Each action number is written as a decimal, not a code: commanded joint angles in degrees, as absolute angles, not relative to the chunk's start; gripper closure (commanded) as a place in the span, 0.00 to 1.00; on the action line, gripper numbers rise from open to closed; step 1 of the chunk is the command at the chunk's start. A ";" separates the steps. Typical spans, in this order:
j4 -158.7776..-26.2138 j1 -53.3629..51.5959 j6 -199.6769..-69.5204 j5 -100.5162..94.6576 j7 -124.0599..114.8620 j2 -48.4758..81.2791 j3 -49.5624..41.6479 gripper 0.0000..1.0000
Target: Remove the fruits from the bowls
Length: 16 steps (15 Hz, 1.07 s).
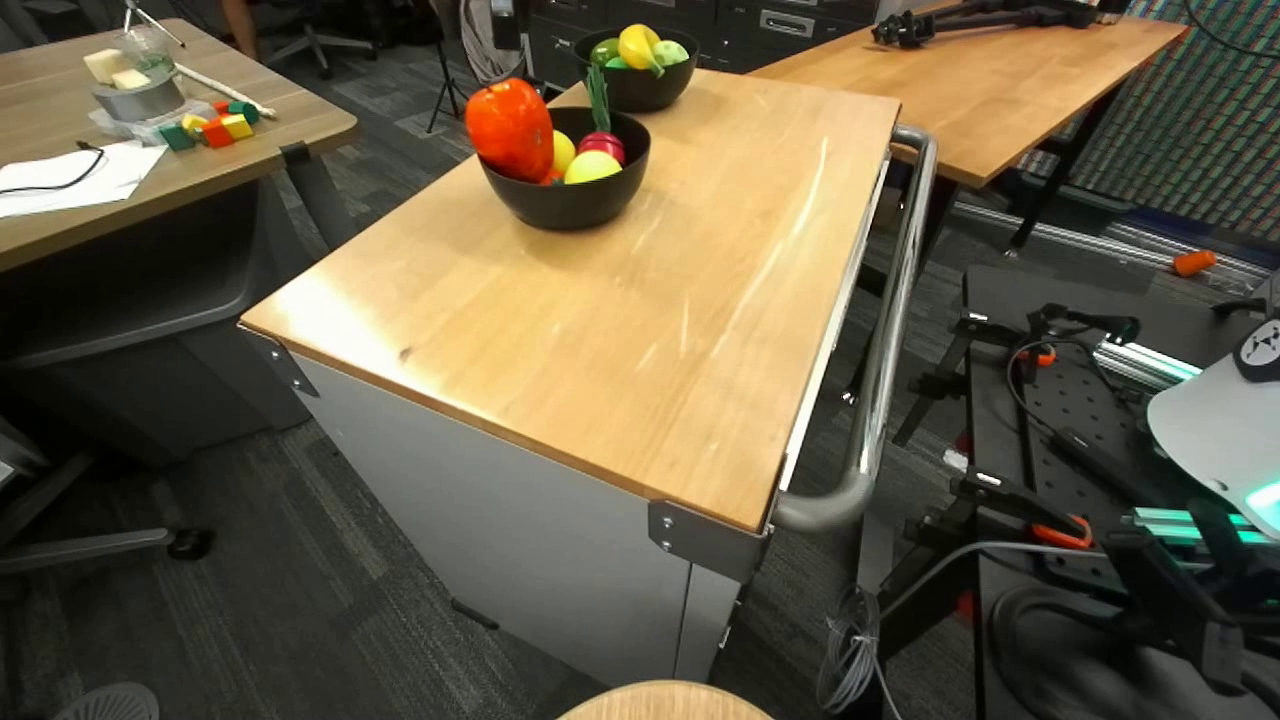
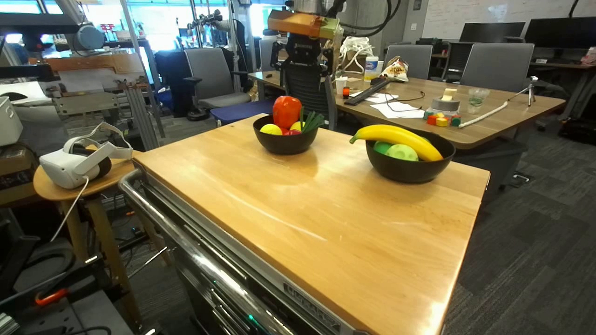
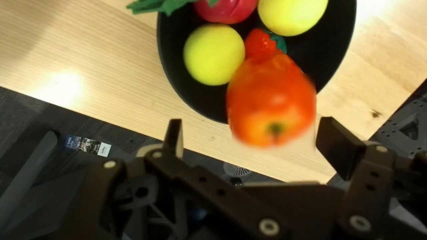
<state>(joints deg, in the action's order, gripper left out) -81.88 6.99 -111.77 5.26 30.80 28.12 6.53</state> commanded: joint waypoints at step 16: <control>-82.14 6.14 -108.64 8.08 34.04 30.38 8.36 0.44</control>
<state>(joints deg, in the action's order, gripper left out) -81.99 6.30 -110.62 7.16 31.58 33.10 7.41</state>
